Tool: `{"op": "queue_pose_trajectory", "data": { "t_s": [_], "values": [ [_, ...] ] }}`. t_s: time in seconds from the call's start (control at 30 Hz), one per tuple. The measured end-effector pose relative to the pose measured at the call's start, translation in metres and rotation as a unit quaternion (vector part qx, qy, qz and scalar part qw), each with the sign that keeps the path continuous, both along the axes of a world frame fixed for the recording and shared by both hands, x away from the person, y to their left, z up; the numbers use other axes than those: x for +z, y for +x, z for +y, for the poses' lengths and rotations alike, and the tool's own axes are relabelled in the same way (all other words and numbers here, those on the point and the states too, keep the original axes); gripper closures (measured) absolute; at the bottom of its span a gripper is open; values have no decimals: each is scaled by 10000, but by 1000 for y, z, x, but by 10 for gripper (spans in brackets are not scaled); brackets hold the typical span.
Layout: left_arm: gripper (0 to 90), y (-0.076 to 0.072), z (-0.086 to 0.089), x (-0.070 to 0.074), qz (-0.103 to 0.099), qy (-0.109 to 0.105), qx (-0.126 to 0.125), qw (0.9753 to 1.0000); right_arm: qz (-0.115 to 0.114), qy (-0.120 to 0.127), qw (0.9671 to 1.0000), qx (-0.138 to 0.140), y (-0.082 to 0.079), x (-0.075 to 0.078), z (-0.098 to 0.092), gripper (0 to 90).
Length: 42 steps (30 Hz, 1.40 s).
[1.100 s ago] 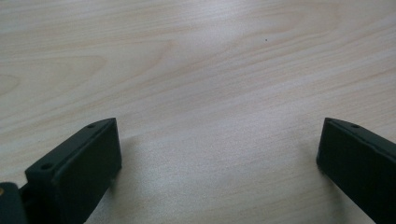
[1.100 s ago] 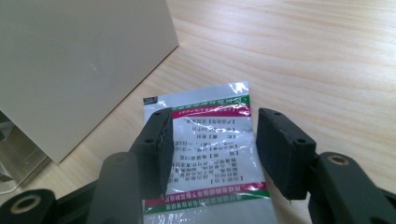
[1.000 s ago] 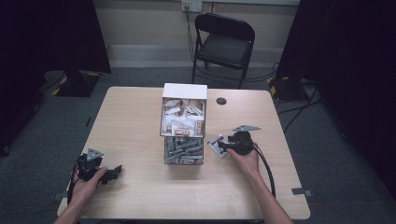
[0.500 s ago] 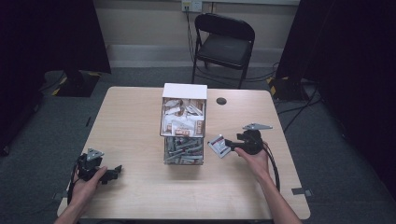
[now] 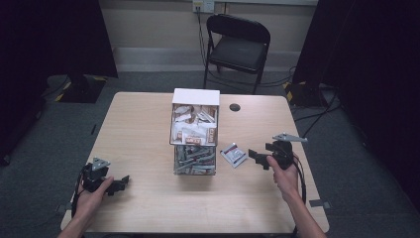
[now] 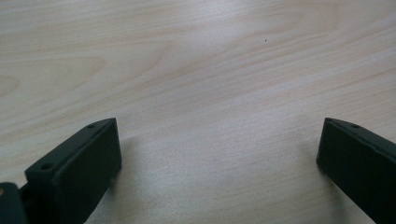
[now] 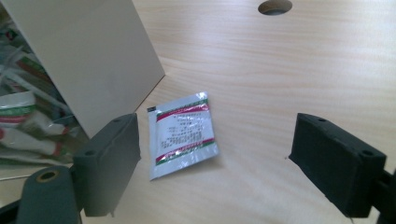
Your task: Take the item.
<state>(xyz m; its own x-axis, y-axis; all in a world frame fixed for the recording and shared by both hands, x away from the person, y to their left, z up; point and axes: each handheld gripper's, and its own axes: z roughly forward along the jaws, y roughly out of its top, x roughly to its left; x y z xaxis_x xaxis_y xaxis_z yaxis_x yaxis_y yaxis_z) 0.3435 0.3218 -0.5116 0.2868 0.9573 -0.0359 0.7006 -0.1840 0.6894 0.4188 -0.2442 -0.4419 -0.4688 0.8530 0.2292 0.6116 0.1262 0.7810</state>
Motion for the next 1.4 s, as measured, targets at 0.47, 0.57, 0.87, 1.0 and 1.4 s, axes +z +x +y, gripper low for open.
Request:
{"op": "queue_pose_trajectory", "data": {
  "t_s": [0.47, 0.57, 0.87, 1.0, 1.4],
  "values": [
    [0, 2, 0, 0, 5, -14, 7, 10000, 43, -265, 9991, -330, -45, 9, -33, 147],
    [0, 2, 0, 0, 6, -16, 7, 10000, 87, -343, 9986, -392, -52, 7, -41, 148],
    [0, 2, 0, 0, 10, -4, -7, 10000, 97, -765, 9939, -794, -71, -2, -65, 147],
    [0, 2, 0, 0, 10, -5, -6, 10000, 231, -703, 9933, -886, -77, -9, -75, 146],
    [0, 2, 0, 0, -1, -1, 1, 10000, 689, -1372, 9828, -1023, -76, -41, -68, 148]
  ]
}}
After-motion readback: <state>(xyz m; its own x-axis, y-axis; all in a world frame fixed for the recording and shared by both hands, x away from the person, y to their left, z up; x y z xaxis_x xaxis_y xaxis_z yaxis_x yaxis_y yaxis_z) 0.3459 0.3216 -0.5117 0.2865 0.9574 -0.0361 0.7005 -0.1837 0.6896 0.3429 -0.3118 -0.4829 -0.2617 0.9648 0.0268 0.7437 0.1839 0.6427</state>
